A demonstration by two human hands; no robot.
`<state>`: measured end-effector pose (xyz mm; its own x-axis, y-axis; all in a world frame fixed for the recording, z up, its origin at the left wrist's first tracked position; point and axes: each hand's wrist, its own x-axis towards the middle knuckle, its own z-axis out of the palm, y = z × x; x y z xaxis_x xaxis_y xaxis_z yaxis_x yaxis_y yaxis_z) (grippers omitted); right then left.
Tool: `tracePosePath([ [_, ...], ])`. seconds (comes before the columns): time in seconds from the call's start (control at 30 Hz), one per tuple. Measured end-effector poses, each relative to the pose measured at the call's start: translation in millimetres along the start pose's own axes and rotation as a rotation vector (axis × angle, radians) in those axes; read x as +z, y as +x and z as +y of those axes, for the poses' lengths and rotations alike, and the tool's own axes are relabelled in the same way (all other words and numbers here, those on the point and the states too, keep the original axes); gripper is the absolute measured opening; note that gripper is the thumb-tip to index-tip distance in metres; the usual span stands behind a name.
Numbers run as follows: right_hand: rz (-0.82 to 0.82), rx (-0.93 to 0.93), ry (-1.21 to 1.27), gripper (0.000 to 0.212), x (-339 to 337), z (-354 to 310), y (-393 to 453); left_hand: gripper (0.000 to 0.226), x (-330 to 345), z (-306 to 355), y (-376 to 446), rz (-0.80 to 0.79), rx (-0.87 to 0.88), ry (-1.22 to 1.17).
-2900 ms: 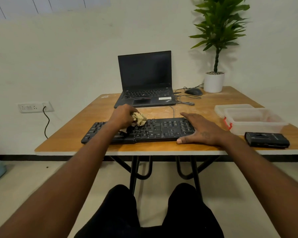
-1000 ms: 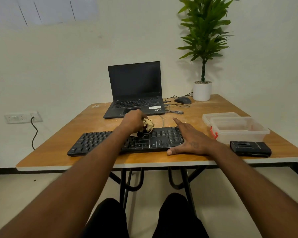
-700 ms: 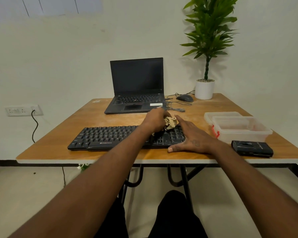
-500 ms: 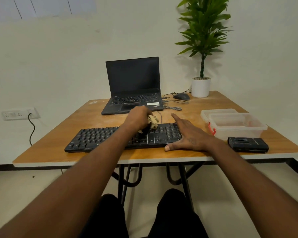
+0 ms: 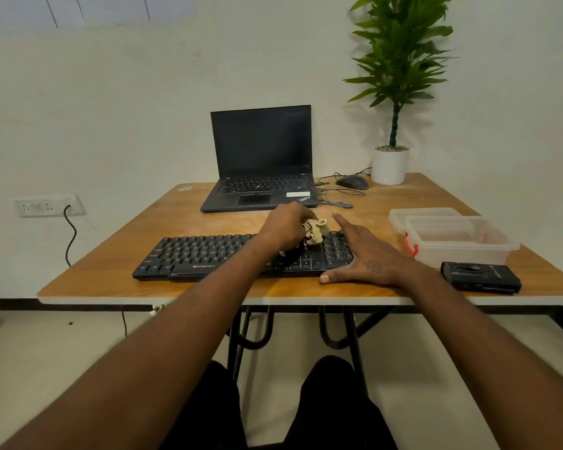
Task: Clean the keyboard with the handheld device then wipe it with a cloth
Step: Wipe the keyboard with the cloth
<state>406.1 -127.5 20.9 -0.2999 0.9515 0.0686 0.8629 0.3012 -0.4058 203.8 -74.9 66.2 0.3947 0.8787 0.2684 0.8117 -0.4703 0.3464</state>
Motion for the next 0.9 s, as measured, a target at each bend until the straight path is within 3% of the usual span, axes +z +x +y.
tracePosePath([
  [0.4, -0.009, 0.003, -0.002, 0.138, 0, 1, 1, 0.038, -32, -41, -21, -0.078, -0.117, 0.032],
  [0.73, -0.014, 0.000, 0.006, 0.138, 0, 1, 1, 0.035, -9, 9, -20, -0.078, 0.054, -0.024],
  [0.9, -0.013, -0.005, -0.007, 0.139, -1, 0, 1, 0.036, -11, 3, -29, -0.084, 0.039, 0.048],
])
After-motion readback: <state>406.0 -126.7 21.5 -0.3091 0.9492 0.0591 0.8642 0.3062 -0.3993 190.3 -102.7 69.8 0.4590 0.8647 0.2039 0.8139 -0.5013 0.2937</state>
